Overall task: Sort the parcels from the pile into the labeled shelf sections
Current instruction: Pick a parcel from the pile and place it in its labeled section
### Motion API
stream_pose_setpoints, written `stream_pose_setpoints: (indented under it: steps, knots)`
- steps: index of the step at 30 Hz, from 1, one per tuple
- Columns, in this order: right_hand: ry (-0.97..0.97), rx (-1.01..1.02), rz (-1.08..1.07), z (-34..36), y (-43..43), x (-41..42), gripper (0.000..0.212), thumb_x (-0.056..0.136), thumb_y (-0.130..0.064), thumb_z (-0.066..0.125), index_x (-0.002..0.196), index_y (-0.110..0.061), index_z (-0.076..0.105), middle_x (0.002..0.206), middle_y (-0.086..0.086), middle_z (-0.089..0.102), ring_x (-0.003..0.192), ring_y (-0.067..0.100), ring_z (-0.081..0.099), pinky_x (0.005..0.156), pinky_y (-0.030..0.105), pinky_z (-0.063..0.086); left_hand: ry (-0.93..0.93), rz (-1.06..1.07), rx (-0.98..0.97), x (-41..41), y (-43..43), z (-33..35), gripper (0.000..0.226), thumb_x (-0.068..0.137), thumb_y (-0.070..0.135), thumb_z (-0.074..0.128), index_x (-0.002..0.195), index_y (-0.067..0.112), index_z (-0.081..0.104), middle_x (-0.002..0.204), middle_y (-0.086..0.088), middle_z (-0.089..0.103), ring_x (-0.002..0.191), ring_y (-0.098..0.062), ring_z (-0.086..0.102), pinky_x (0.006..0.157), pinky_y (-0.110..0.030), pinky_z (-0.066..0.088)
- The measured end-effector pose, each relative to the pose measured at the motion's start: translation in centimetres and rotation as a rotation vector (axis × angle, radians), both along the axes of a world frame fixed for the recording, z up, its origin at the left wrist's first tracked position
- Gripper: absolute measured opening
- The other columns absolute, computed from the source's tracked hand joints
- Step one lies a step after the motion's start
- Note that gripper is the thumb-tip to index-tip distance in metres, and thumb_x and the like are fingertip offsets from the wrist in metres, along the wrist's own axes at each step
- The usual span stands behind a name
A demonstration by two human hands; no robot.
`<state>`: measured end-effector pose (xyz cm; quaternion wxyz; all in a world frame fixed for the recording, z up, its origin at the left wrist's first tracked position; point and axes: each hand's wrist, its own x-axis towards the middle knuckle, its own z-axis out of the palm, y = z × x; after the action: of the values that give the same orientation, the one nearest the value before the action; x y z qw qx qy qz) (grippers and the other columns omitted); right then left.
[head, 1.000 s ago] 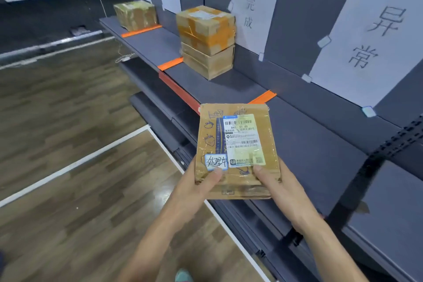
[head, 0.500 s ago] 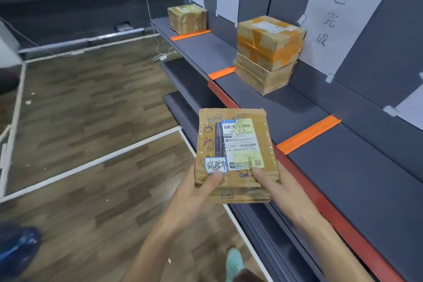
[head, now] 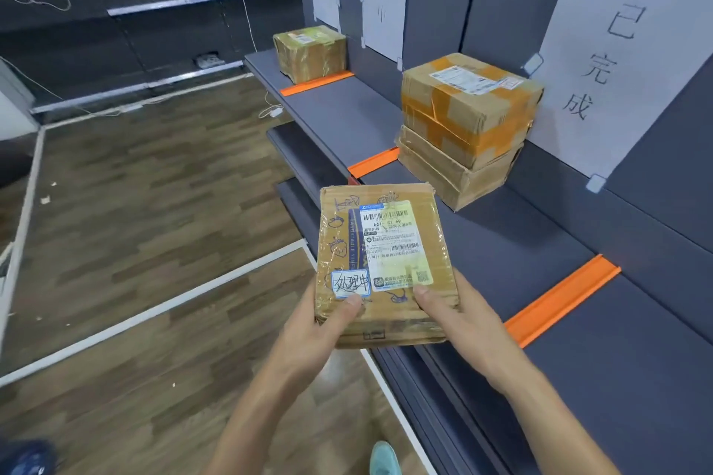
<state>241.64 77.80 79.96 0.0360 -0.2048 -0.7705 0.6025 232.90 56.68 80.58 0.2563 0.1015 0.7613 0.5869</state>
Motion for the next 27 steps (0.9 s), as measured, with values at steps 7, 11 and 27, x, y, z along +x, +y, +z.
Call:
stream_pose_setpoints:
  steps: [7,11,27]
  knots:
    - [-0.021,0.008,0.036,0.6,2.6,-6.2,0.037,0.097,-0.056,0.057,0.133,-0.051,0.053,0.122,-0.032,0.066,0.112,-0.009,0.061,0.095,0.026,0.046,0.024,0.011,0.02,-5.8,2.1,-0.3,0.047,0.084,0.065,0.064,0.13,0.054,0.056,0.125,0.026,0.069,0.118,0.002,0.064,0.11,-0.041,0.045]
    - [-0.034,0.009,0.04,0.8,2.9,-10.0,0.035,0.096,-0.058,0.057,0.13,-0.053,0.053,0.119,-0.033,0.066,0.108,-0.013,0.062,0.09,0.023,0.045,0.043,0.014,0.033,-9.8,2.3,-0.4,0.046,0.086,0.063,0.063,0.13,0.053,0.057,0.124,0.025,0.07,0.117,0.002,0.065,0.107,-0.038,0.046]
    - [-0.014,0.041,-0.149,1.4,-4.8,-28.9,0.029,0.096,-0.058,0.056,0.124,-0.062,0.052,0.117,-0.037,0.066,0.106,-0.016,0.06,0.085,0.018,0.043,0.003,-0.139,0.128,-32.1,-2.9,-0.3,0.058,0.083,0.062,0.067,0.136,0.04,0.057,0.123,0.021,0.072,0.115,-0.001,0.067,0.107,-0.037,0.047]
